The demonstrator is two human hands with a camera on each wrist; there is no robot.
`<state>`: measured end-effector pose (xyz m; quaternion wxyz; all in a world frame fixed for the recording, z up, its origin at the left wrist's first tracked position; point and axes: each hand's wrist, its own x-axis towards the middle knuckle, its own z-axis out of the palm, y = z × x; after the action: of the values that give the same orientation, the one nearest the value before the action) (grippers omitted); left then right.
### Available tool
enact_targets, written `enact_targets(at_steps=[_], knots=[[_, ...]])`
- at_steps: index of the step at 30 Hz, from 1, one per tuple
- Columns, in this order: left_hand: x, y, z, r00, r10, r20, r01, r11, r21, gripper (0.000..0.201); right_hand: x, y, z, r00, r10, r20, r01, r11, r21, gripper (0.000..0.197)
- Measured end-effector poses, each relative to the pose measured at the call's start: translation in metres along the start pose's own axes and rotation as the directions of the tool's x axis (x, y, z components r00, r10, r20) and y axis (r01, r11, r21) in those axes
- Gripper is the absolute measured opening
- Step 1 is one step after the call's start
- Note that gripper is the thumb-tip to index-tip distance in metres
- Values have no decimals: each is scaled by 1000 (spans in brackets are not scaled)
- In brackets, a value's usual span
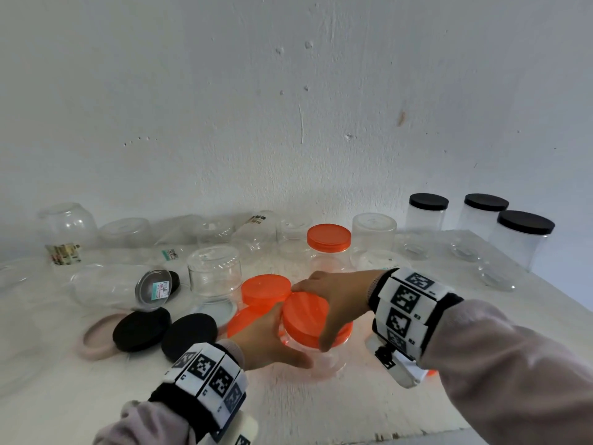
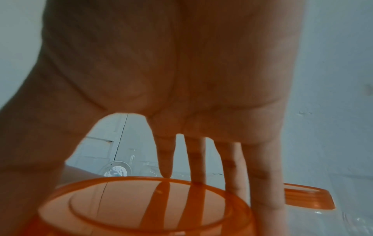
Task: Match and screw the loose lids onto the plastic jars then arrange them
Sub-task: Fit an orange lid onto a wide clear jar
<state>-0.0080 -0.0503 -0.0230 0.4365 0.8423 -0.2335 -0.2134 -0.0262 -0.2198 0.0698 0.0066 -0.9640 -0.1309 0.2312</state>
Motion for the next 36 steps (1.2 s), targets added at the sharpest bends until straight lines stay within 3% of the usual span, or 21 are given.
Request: enact_targets(at_steps=[15, 29, 36], knots=[[3, -4, 1, 1000, 17, -16, -18, 999, -49, 103, 8, -5, 1, 999, 36, -31, -38, 997, -67, 109], [3, -6, 1, 1000, 4, -1, -4, 999, -33, 110, 2, -1, -6, 997, -64, 46, 67, 996, -59, 102], [5, -8, 1, 1000, -2, -4, 2, 999, -38, 109, 9, -4, 0, 997, 68, -21, -70, 994, -83, 108]])
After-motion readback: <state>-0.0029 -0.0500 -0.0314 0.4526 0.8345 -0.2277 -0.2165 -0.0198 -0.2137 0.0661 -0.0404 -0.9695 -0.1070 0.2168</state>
